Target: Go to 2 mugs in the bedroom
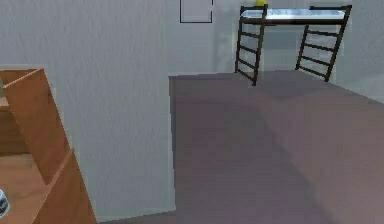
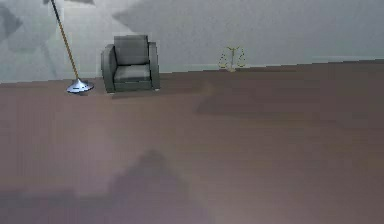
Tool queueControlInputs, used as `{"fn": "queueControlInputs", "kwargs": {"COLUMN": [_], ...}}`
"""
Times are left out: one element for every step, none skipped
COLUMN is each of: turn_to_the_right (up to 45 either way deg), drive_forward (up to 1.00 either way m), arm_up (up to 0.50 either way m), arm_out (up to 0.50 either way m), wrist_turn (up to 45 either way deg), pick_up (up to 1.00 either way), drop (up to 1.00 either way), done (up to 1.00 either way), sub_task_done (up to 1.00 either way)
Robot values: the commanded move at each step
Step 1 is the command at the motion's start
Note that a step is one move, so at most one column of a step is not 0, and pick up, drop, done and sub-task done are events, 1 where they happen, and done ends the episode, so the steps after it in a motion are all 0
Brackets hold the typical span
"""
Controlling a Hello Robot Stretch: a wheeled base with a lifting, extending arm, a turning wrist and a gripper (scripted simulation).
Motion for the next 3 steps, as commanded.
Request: {"fn": "queueControlInputs", "kwargs": {"turn_to_the_right": [0.0,-45.0,-12.0], "drive_forward": [0.10,0.00,0.00], "arm_up": [0.00,0.00,0.00], "arm_out": [0.00,0.00,0.00], "wrist_turn": [0.0,0.0,0.0], "pick_up": [0.00,0.00,0.00], "drop": [0.00,0.00,0.00], "done": [0.00,0.00,0.00], "sub_task_done": [0.00,0.00,0.00]}}
